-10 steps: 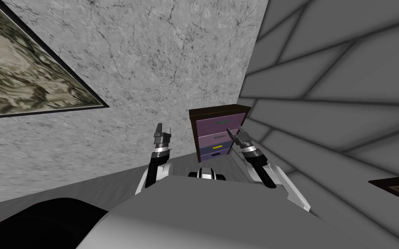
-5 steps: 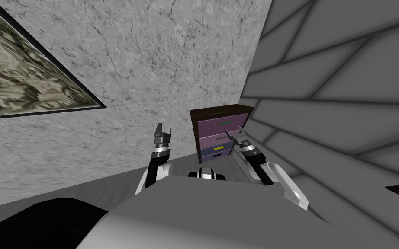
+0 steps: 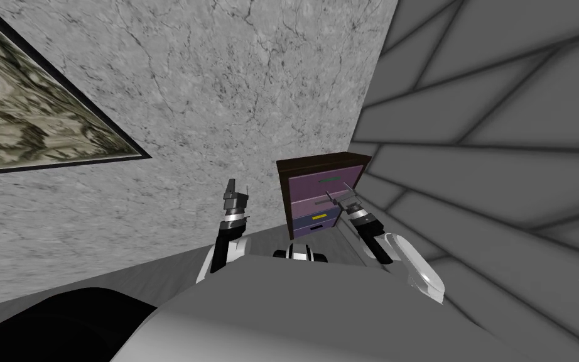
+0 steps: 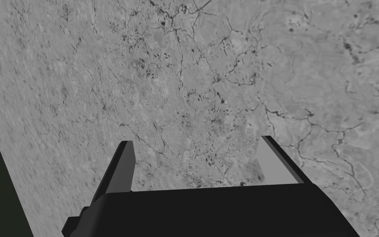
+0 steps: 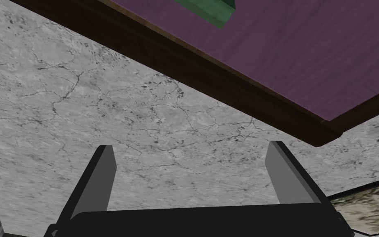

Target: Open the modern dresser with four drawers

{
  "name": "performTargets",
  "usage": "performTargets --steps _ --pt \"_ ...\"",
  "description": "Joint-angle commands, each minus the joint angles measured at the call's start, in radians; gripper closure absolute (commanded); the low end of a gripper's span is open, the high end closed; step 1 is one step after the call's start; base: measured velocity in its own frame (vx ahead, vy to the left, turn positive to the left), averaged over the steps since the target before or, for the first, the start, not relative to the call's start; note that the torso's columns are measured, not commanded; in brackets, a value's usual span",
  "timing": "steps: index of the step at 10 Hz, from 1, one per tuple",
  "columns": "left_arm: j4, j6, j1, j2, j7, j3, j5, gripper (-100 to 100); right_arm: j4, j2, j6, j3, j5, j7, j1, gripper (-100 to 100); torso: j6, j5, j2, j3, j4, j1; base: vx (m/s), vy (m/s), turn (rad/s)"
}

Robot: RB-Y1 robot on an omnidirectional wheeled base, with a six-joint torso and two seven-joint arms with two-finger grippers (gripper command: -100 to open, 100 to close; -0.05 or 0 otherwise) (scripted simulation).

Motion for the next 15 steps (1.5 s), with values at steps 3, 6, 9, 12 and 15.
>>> performTargets --steps 3,6,9,12,15 --pt "0.000 0.000 0.000 0.000 0.000 0.000 0.000 0 0.030 -0.032 0.010 -0.008 0.105 0.120 -0.017 -100 0.000 0.000 0.003 0.002 0.001 -0.002 0.025 0.045 -0.010" --pt "0.000 0.000 0.000 0.000 0.000 0.000 0.000 0 0.055 -0.059 0.021 -0.012 0.178 0.197 -0.034 -100 0.000 0.000 0.001 0.000 0.000 -0.001 0.045 0.046 -0.012" --pt "0.000 0.000 0.000 0.000 0.000 0.000 0.000 0 0.079 -0.085 0.030 -0.016 0.246 0.268 -0.050 -100 0.000 0.000 0.002 0.001 0.001 -0.001 0.035 0.044 -0.013" --pt "0.000 0.000 0.000 0.000 0.000 0.000 0.000 0 0.099 -0.109 0.039 -0.019 0.307 0.331 -0.063 -100 0.000 0.000 0.002 0.001 0.000 -0.001 0.034 0.041 -0.010" --pt "0.000 0.000 0.000 0.000 0.000 0.000 0.000 0 0.121 -0.141 0.048 -0.024 0.381 0.408 -0.080 -100 0.000 0.000 0.001 0.001 0.000 0.000 0.037 0.044 -0.014"
